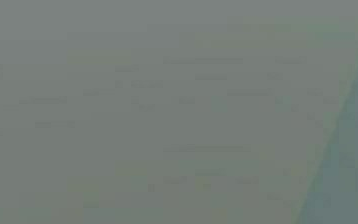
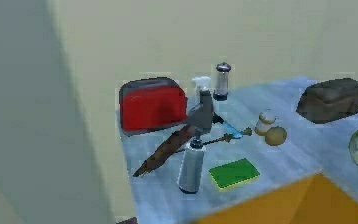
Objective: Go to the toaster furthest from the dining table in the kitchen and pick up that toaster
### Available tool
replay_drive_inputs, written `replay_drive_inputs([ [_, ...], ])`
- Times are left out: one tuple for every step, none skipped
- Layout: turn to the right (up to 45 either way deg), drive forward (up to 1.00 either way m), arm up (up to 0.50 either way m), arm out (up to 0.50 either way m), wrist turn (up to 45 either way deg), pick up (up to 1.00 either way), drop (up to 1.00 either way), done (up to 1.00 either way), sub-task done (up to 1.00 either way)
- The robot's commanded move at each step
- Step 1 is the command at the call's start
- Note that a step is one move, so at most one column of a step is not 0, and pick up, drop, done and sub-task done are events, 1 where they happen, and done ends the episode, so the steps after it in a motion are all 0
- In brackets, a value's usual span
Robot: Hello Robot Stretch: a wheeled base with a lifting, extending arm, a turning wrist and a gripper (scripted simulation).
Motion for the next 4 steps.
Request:
replay_drive_inputs([
  [-45.0, 0.00, 0.00, 0.00, 0.0, 0.00, 0.00, 0.00, 0.00],
  [-45.0, 0.00, 0.00, 0.00, 0.0, 0.00, 0.00, 0.00, 0.00],
  [-18.0, 0.00, 0.00, 0.00, 0.0, 0.00, 0.00, 0.00, 0.00],
  [0.0, 0.15, 0.00, 0.00, 0.0, 0.00, 0.00, 0.00, 0.00],
])
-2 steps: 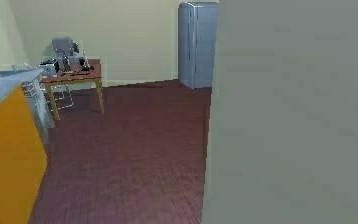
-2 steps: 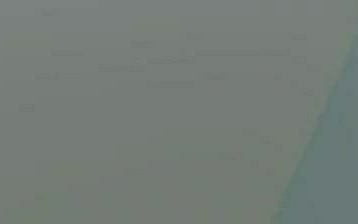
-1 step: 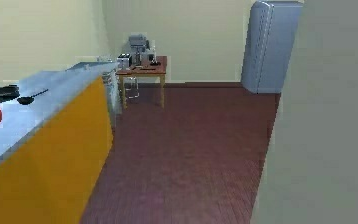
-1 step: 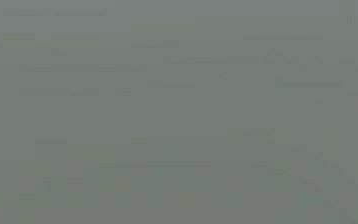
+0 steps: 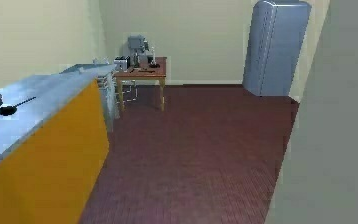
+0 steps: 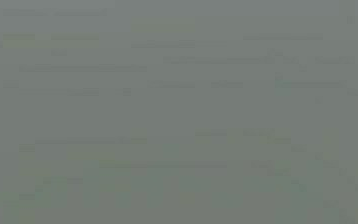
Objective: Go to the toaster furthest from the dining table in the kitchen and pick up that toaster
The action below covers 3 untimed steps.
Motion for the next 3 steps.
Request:
replay_drive_inputs([
  [45.0, 0.00, 0.00, 0.00, 0.0, 0.00, 0.00, 0.00, 0.00],
  [45.0, 0.00, 0.00, 0.00, 0.0, 0.00, 0.00, 0.00, 0.00],
  [0.0, 0.00, 0.50, 0.00, 0.0, 0.00, 0.00, 0.00, 0.00],
])
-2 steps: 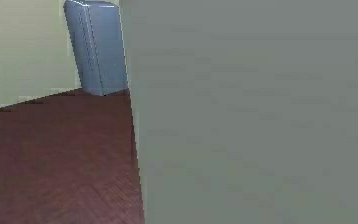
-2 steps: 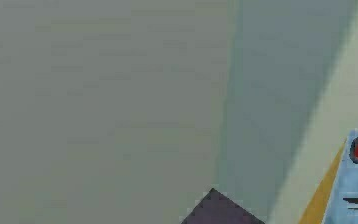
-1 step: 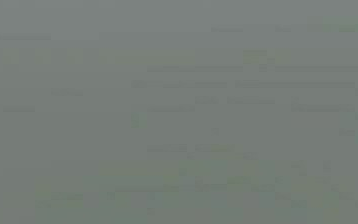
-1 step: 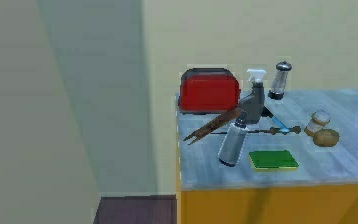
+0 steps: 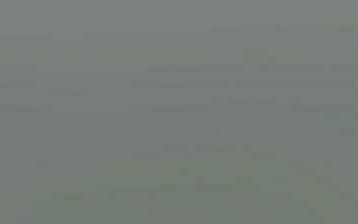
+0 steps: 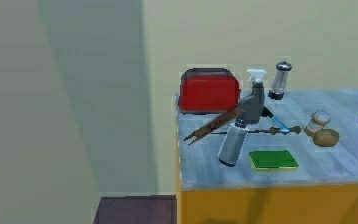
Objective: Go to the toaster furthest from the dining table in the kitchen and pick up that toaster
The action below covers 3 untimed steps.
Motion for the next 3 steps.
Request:
replay_drive_inputs([
  [0.0, 0.00, 0.38, 0.00, 0.0, 0.00, 0.00, 0.00, 0.00],
  [0.0, 0.00, 0.00, 0.50, 0.0, 0.00, 0.00, 0.00, 0.00],
  [0.0, 0.00, 0.00, 0.00, 45.0, 0.00, 0.00, 0.00, 0.00],
])
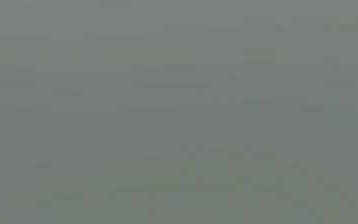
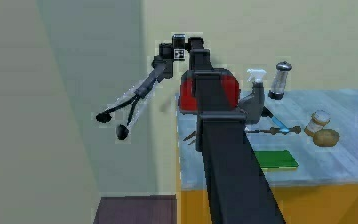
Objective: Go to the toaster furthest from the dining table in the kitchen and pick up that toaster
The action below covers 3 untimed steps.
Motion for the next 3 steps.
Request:
replay_drive_inputs([
  [0.0, 0.00, 0.00, 0.00, 45.0, 0.00, 0.00, 0.00, 0.00],
  [0.0, 0.00, 0.00, 0.00, 45.0, 0.00, 0.00, 0.00, 0.00],
  [0.0, 0.00, 0.00, 0.00, 45.0, 0.00, 0.00, 0.00, 0.00],
])
